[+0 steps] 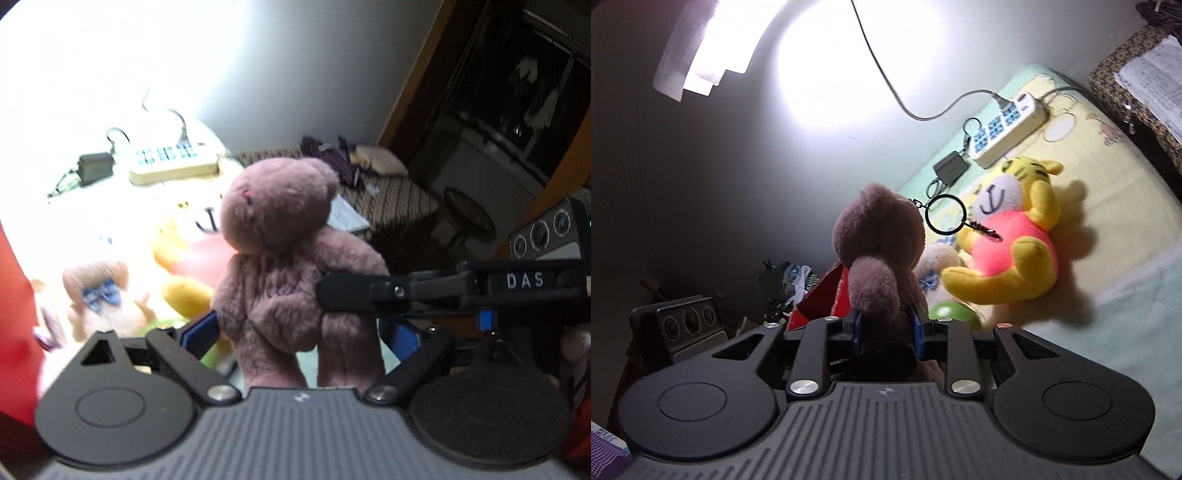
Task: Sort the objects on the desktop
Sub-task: 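Carry the teddy bear with the right gripper into the red box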
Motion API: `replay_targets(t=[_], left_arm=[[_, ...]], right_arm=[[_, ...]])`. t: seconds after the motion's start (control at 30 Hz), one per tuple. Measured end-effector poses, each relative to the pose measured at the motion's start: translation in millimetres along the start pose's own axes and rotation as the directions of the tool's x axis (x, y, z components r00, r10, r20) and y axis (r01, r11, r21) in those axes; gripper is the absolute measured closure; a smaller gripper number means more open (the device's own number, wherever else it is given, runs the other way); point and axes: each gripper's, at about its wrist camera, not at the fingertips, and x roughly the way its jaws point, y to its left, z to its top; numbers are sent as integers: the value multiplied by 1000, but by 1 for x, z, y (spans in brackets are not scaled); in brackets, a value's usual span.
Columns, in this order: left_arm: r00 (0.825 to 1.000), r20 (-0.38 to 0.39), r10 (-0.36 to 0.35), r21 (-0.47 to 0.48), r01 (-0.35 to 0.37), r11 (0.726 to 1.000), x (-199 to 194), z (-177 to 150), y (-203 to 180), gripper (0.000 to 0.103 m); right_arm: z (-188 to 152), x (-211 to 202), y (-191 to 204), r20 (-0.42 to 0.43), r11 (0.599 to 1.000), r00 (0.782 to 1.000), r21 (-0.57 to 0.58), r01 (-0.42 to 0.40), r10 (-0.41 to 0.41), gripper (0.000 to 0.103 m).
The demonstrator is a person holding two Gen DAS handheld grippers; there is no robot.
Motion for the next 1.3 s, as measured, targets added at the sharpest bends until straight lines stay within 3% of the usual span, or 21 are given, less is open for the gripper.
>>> replay_targets(t=[0.27,0.63,0.87,1.13,1.3], left_arm=[[988,142,62,-56,-54,997,-76,5,50,10],[946,218,241,-168,-207,964,-174,-16,151,10],[927,179,330,-242,-284,928,-198,-35,214,10],[925,82,370,-278,-335,900,-198,-57,275,11],[922,36,385,-292,-359,887,-196,-63,299,11]], right_arm=[[1,56,60,21,992,995,-71,-100,102,75],[-27,184,133,-90,967,967,-73,-245,238,75],[-53,258,149,-166,962,948,10,-272,270,75],[-77,314,134,-236,959,939,197,-204,249,75],[-82,336,131,-283,959,936,247,-140,210,75]])
